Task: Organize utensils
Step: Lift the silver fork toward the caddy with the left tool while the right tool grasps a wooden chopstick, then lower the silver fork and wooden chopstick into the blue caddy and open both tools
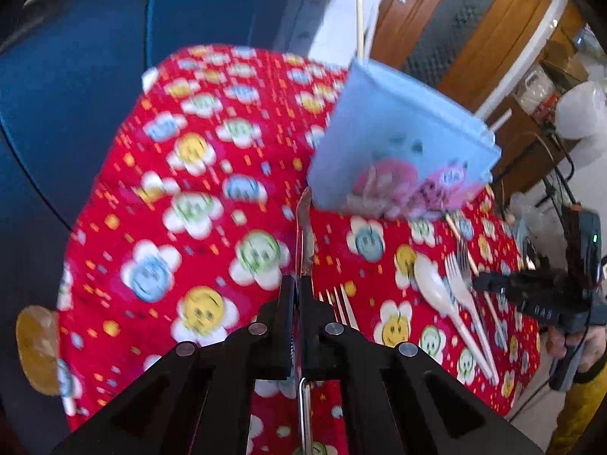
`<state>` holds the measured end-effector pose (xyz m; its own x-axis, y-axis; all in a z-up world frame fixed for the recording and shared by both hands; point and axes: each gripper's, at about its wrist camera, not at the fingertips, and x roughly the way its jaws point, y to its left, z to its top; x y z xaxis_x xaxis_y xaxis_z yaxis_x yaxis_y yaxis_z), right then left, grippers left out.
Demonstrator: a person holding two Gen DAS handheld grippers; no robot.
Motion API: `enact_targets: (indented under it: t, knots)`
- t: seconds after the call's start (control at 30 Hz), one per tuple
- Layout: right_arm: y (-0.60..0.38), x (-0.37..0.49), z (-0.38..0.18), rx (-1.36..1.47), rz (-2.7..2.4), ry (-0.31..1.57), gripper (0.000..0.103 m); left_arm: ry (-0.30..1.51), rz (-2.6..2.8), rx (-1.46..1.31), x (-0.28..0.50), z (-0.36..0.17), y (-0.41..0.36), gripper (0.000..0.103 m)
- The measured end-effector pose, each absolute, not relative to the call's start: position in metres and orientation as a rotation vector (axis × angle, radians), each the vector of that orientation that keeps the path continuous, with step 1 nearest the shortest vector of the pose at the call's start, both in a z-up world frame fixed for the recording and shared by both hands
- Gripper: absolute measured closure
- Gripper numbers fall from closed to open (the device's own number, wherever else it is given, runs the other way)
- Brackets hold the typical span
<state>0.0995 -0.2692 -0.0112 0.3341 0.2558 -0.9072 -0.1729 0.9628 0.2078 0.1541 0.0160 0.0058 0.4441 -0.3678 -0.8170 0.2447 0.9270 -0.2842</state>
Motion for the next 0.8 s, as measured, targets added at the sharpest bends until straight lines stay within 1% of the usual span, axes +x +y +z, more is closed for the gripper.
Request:
enact_targets:
  t: [0.27,0.53,0.8]
  knots:
    - [-0.28,0.078,0.007,0.207,0.313,1.029,0.097,0.899,-0.38,-0.196,0.135,0.031,0.027,0.101]
    - [-0.284,0.05,0.041,0.244,0.307,0.75,0.097,0.703,-0.428,-0.236,0.109,0.066,0.015,0.101]
    - [-0.292,0.037,0.07,0.245,0.264,0.516,0.097,0.559,-0.448,-0.258,0.11,0.102,0.001,0.101]
